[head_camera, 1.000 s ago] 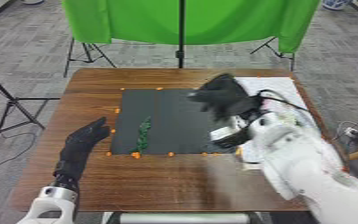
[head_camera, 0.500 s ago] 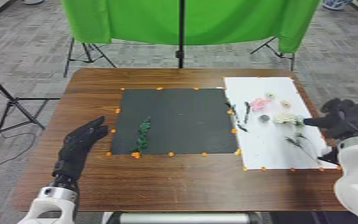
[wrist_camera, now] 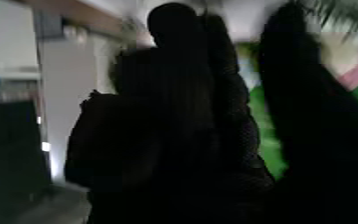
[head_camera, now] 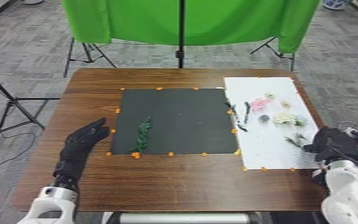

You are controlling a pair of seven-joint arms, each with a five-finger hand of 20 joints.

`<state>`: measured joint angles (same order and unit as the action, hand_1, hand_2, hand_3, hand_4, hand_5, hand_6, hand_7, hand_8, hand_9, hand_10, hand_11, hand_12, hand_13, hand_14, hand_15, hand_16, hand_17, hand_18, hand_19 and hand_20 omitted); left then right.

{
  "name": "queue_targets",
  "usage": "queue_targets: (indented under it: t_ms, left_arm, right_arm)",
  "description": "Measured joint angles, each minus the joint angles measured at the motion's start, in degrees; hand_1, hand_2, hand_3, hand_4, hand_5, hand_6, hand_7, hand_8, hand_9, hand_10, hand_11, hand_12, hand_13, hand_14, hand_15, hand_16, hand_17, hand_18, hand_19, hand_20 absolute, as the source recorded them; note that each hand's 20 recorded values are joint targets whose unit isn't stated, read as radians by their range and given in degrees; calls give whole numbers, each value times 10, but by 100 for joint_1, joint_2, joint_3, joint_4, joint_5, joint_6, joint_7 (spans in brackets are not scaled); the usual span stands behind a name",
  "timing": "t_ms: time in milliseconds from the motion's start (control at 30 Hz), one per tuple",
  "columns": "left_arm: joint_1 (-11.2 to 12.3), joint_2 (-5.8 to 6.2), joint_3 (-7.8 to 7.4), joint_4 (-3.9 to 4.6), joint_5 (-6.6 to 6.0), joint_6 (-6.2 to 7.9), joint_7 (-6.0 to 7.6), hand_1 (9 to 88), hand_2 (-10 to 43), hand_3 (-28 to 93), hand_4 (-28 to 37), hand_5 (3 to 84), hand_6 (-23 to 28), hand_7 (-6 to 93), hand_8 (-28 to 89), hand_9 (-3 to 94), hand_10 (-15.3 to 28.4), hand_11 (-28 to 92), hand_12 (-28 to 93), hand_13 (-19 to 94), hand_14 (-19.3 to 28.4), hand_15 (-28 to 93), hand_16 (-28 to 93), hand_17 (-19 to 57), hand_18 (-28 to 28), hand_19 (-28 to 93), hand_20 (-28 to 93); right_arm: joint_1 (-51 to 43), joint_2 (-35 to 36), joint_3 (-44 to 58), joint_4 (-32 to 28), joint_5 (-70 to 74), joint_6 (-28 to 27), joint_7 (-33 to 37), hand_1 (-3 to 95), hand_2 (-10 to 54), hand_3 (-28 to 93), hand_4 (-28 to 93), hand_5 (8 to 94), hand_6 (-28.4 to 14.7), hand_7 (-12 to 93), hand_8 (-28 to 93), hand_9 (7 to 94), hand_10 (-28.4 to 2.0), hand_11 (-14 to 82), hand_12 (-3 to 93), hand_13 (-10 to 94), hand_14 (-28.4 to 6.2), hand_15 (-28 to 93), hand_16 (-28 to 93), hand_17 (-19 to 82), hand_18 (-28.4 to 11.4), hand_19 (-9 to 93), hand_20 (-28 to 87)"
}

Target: Arrange flowers

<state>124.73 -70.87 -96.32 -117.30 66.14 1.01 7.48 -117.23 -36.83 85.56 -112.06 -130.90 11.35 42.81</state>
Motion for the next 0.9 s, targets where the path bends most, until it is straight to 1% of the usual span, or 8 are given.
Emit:
queue_targets:
  t_ms: [67, 133, 333, 467, 567, 633, 767, 900]
  left_arm:
    - [6, -9, -2, -3, 0, 0, -1, 267, -37, 635, -209, 439, 49, 67, -46, 425, 129, 146, 153, 300, 166, 193, 44, 5, 143, 65, 193]
    - [13, -14, -2, -3, 0, 0, -6, 267, -37, 635, -209, 439, 49, 67, -46, 426, 130, 147, 153, 300, 166, 194, 44, 4, 143, 65, 193]
    - [19, -18, 4, -3, 0, -2, -39, 267, -35, 634, -209, 439, 49, 66, -45, 426, 130, 146, 152, 300, 166, 194, 44, 4, 143, 65, 192]
    - [19, -18, 4, -4, 0, -13, -54, 266, -34, 633, -210, 439, 49, 66, -45, 426, 129, 147, 153, 300, 166, 194, 44, 4, 143, 66, 192]
    - [15, -18, 7, -4, 0, -23, -74, 265, -32, 633, -210, 439, 49, 67, -45, 426, 130, 146, 152, 300, 166, 194, 44, 4, 143, 66, 192]
    - [2, -18, 10, -3, 0, -42, -92, 264, -32, 634, -209, 439, 49, 67, -45, 426, 130, 146, 152, 300, 166, 194, 44, 4, 143, 66, 192]
    - [-33, -16, 29, 2, 3, -67, -121, 264, -31, 634, -210, 439, 49, 66, -45, 426, 130, 147, 152, 300, 166, 194, 44, 4, 143, 67, 192]
    - [-41, -17, 49, 2, 5, -102, -149, 263, -30, 633, -210, 438, 49, 65, -45, 426, 130, 147, 152, 299, 166, 194, 44, 3, 143, 67, 192]
  right_arm:
    - [-9, -12, -23, 14, -47, 415, -9, 624, -95, 517, -182, 831, -10, 191, 180, 904, -112, 315, 286, 937, -21, 552, 295, 696, -81, 932, 454]
    - [-29, -35, 19, -58, -10, 611, -20, 623, -95, 520, -180, 833, -10, 192, 181, 905, -111, 318, 286, 937, -19, 555, 292, 700, -81, 932, 454]
    - [-23, -142, 226, -884, 421, 593, -78, 628, -95, 523, -175, 836, -13, 191, 183, 911, -109, 317, 290, 937, -18, 560, 283, 706, -75, 932, 450]
    - [495, -226, -204, -1285, 935, 755, -220, 630, -95, 521, -170, 838, -15, 189, 184, 913, -110, 315, 291, 937, -19, 562, 279, 708, -73, 932, 445]
    - [1258, -328, -1031, -1265, 1161, 969, -379, 634, -95, 513, -163, 839, -15, 188, 185, 914, -111, 316, 288, 937, -18, 564, 275, 709, -73, 932, 444]
    - [1799, -432, -1624, -1179, 1254, 987, -528, 634, -95, 511, -159, 840, -16, 187, 185, 914, -112, 317, 288, 937, -18, 564, 274, 711, -71, 932, 443]
    - [2760, -766, -2645, -867, 1655, 910, -820, 635, -95, 509, -154, 841, -17, 187, 187, 914, -112, 318, 287, 937, -18, 565, 271, 713, -69, 932, 439]
    - [3584, -1203, -3558, -387, 1972, 717, -888, 633, -95, 509, -149, 841, -18, 186, 187, 915, -112, 319, 288, 937, -18, 569, 268, 715, -68, 932, 436]
